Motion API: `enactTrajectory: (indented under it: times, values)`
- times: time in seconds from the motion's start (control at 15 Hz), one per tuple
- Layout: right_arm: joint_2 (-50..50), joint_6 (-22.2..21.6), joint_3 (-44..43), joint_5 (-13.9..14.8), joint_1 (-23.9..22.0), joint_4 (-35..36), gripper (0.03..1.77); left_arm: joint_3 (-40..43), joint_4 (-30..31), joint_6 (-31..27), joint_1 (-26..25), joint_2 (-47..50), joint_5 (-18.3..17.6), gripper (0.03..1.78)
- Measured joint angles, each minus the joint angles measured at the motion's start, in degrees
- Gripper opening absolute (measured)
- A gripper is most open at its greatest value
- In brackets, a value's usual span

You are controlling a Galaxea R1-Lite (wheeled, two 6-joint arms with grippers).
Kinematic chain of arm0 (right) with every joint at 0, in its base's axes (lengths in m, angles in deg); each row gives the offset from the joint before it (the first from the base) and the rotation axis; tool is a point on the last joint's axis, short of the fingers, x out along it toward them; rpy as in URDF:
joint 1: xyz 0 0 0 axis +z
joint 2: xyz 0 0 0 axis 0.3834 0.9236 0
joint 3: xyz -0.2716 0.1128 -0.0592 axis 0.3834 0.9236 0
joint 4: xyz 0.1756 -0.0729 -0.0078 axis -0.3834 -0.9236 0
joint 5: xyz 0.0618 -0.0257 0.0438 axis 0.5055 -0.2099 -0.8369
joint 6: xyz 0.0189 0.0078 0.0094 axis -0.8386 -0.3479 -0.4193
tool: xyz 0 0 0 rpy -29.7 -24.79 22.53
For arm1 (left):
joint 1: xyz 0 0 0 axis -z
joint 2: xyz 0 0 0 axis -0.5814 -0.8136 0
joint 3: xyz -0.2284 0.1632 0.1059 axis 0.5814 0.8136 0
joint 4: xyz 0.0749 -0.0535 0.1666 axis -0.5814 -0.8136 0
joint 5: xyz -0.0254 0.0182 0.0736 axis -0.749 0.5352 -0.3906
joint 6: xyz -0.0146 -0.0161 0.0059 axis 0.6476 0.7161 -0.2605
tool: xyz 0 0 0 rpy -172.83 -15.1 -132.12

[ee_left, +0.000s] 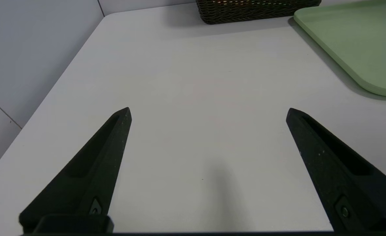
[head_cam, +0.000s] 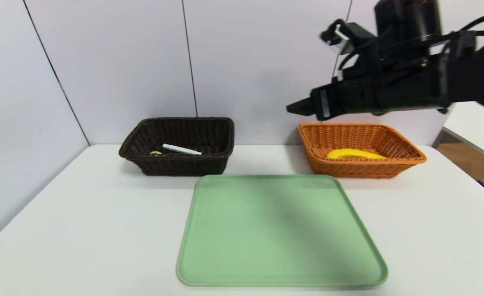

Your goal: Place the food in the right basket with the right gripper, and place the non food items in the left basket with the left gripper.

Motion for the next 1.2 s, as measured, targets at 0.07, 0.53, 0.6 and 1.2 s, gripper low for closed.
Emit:
enactTrajectory:
  times: [0.07, 0.53, 0.6, 1.2]
  values:
    - [-4.0, -0.2, 2.9, -0.2, -2.8, -2.8, 1.65, 0.0, 0.0, 0.0, 0.0, 0.0, 0.0, 1.69]
    - [-31.7, 0.9, 23.9, -12.2, -23.4, -10.4, 1.69, 0.0, 0.0, 0.0, 0.0, 0.0, 0.0, 1.69]
    - [-35.6, 1.0, 27.2, -13.9, -25.2, -10.6, 1.69, 0.0, 0.0, 0.0, 0.0, 0.0, 0.0, 1.69]
    - [-67.1, 0.8, 55.6, -3.6, -29.8, -6.8, 1.69, 0.0, 0.0, 0.0, 0.0, 0.0, 0.0, 1.69]
